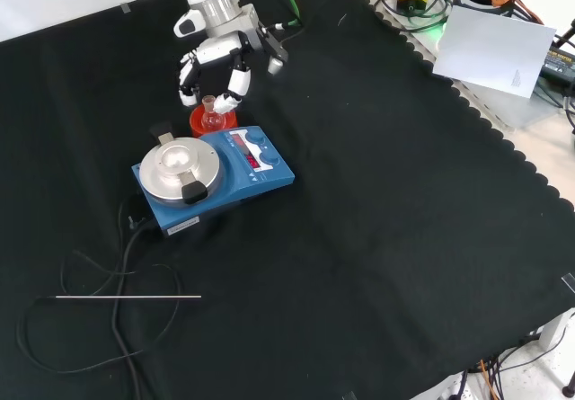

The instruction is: Pick up the round-bottom flask.

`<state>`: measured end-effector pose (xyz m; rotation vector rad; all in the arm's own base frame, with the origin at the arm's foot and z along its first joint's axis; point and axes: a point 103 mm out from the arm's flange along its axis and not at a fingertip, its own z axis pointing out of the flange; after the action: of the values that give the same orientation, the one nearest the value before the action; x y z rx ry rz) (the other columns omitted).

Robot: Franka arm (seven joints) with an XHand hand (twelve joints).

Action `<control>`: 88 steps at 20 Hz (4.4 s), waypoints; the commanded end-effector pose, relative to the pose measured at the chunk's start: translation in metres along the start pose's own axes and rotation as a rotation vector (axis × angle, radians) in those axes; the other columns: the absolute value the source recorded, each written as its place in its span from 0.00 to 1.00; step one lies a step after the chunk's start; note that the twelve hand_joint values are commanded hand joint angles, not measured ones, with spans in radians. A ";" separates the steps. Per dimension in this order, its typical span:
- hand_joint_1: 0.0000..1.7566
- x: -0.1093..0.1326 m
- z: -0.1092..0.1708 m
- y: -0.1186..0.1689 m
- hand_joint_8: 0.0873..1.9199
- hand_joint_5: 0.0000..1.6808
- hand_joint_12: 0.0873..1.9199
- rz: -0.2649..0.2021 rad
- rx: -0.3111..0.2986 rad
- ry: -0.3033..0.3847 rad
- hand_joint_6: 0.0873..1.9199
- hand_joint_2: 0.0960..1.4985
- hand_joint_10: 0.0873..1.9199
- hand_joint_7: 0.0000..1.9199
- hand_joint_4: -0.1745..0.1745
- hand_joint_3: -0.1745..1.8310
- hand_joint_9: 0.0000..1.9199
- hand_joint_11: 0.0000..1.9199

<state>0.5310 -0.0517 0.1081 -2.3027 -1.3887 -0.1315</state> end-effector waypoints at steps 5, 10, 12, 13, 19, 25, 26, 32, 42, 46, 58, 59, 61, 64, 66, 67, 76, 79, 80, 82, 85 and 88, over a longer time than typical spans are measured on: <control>0.59 0.000 0.008 -0.009 0.30 0.61 0.69 0.011 -0.026 -0.007 0.47 0.63 0.28 0.24 0.98 0.19 0.33 0.09; 0.60 -0.003 -0.004 -0.001 0.29 0.61 0.67 0.038 -0.087 0.010 0.48 0.62 0.27 0.27 0.83 0.21 0.37 0.12; 0.61 -0.001 -0.006 -0.003 0.28 0.61 0.67 0.040 -0.100 0.011 0.50 0.58 0.25 0.29 0.78 0.28 0.39 0.15; 0.61 0.000 -0.007 -0.004 0.28 0.61 0.66 0.040 -0.104 0.013 0.51 0.55 0.24 0.30 0.77 0.31 0.40 0.15; 0.61 0.010 -0.010 -0.018 0.28 0.61 0.66 0.021 -0.130 0.003 0.53 0.52 0.24 0.32 0.78 0.37 0.42 0.18; 0.60 0.010 -0.021 -0.013 0.28 0.60 0.66 0.011 -0.061 -0.056 0.53 0.53 0.24 0.30 0.90 0.35 0.40 0.17; 0.59 0.009 -0.023 -0.009 0.28 0.55 0.67 0.015 -0.048 -0.093 0.51 0.51 0.25 0.28 0.76 0.35 0.38 0.15; 0.55 -0.009 -0.022 0.005 0.31 0.34 0.69 0.031 -0.046 -0.215 0.43 0.36 0.30 0.16 0.39 0.46 0.27 0.05; 0.56 -0.028 -0.026 0.024 0.31 0.35 0.70 0.054 -0.050 -0.225 0.42 0.34 0.31 0.15 0.40 0.46 0.25 0.04; 0.56 -0.031 -0.026 0.019 0.31 0.36 0.70 0.058 -0.048 -0.214 0.42 0.34 0.32 0.16 0.42 0.46 0.25 0.04; 0.55 -0.044 -0.038 0.006 0.31 0.39 0.70 0.063 -0.045 -0.193 0.42 0.34 0.32 0.16 0.42 0.46 0.26 0.04; 0.55 -0.045 -0.038 0.005 0.31 0.40 0.70 0.060 -0.044 -0.192 0.42 0.34 0.32 0.16 0.42 0.46 0.26 0.04; 0.55 -0.045 -0.036 0.003 0.31 0.40 0.70 0.057 -0.042 -0.194 0.42 0.34 0.32 0.16 0.42 0.46 0.26 0.04; 0.55 -0.045 -0.030 -0.001 0.31 0.40 0.70 0.049 -0.035 -0.203 0.42 0.34 0.32 0.16 0.42 0.46 0.26 0.04; 0.55 -0.044 -0.025 -0.004 0.31 0.40 0.70 0.044 -0.025 -0.206 0.41 0.34 0.32 0.16 0.42 0.46 0.26 0.04; 0.55 -0.043 -0.023 -0.005 0.31 0.40 0.70 0.043 -0.020 -0.208 0.41 0.34 0.32 0.16 0.42 0.46 0.26 0.04; 0.55 -0.034 -0.013 -0.010 0.31 0.40 0.70 0.025 -0.005 -0.226 0.41 0.34 0.31 0.17 0.42 0.46 0.26 0.04; 0.55 -0.034 -0.010 -0.009 0.31 0.40 0.70 0.022 -0.003 -0.233 0.41 0.34 0.31 0.17 0.42 0.46 0.26 0.04; 0.55 -0.034 -0.009 -0.009 0.31 0.40 0.70 0.022 -0.002 -0.237 0.41 0.34 0.31 0.17 0.42 0.46 0.26 0.04; 0.55 -0.035 -0.007 -0.008 0.31 0.40 0.70 0.024 -0.002 -0.244 0.41 0.34 0.31 0.17 0.42 0.46 0.26 0.04; 0.55 -0.036 -0.005 -0.008 0.31 0.41 0.70 0.028 0.003 -0.252 0.41 0.34 0.31 0.17 0.42 0.46 0.26 0.04; 0.55 -0.038 -0.002 -0.007 0.31 0.42 0.70 0.031 0.004 -0.260 0.41 0.34 0.31 0.17 0.43 0.46 0.26 0.04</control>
<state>0.5075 -0.0803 0.1036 -2.4002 -1.4718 0.1763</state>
